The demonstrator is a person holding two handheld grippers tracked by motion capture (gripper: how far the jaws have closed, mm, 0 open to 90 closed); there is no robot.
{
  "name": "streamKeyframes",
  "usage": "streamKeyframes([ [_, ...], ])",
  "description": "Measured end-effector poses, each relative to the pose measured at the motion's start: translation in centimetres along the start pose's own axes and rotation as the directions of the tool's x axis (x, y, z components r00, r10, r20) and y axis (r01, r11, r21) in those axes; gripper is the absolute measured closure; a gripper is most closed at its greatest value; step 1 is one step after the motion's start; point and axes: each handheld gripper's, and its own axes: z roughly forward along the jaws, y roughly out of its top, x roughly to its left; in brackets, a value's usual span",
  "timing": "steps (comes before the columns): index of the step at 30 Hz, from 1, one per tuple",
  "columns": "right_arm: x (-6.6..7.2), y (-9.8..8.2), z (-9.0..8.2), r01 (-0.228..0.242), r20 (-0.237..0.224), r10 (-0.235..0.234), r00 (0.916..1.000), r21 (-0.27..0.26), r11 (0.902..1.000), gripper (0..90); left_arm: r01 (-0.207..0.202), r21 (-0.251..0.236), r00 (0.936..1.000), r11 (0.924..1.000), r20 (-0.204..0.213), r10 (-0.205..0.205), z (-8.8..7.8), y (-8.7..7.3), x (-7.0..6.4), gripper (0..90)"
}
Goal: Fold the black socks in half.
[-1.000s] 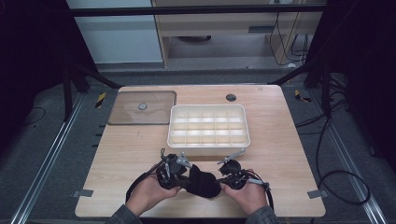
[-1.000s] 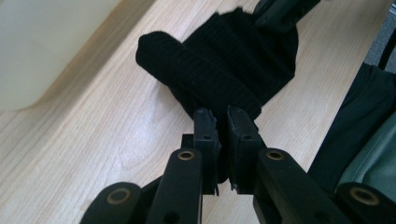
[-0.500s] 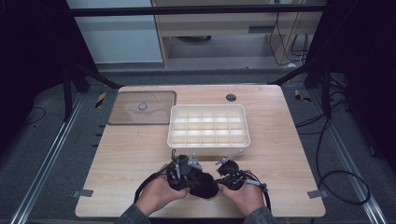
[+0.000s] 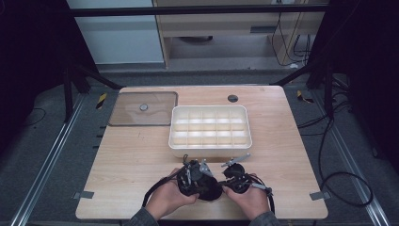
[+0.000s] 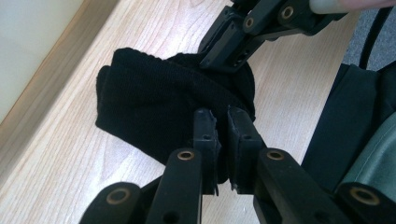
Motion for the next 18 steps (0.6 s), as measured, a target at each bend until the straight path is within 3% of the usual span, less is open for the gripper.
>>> streamKeyframes([
  [5,0.1,-0.3,0.0,-0.004,0.005,0.004,1.0,-0.01,0.9999,81.7,-0.015,0.003,0.9998,0.9999,-0.016,0.015,0.4,0.1,-0.6,82.9],
  [10,0.0,-0.8,-1.1,0.002,-0.003,-0.002,1.0,-0.052,0.9986,73.9,-0.016,0.009,0.9998,0.9998,-0.012,0.016,0.7,0.2,-0.9,82.9],
  [18,-0.8,-0.7,-2.5,-0.002,0.011,0.003,0.9999,-0.099,0.9951,78.4,-0.015,0.005,0.9999,0.9999,-0.008,0.015,1.2,0.4,-0.9,82.6],
])
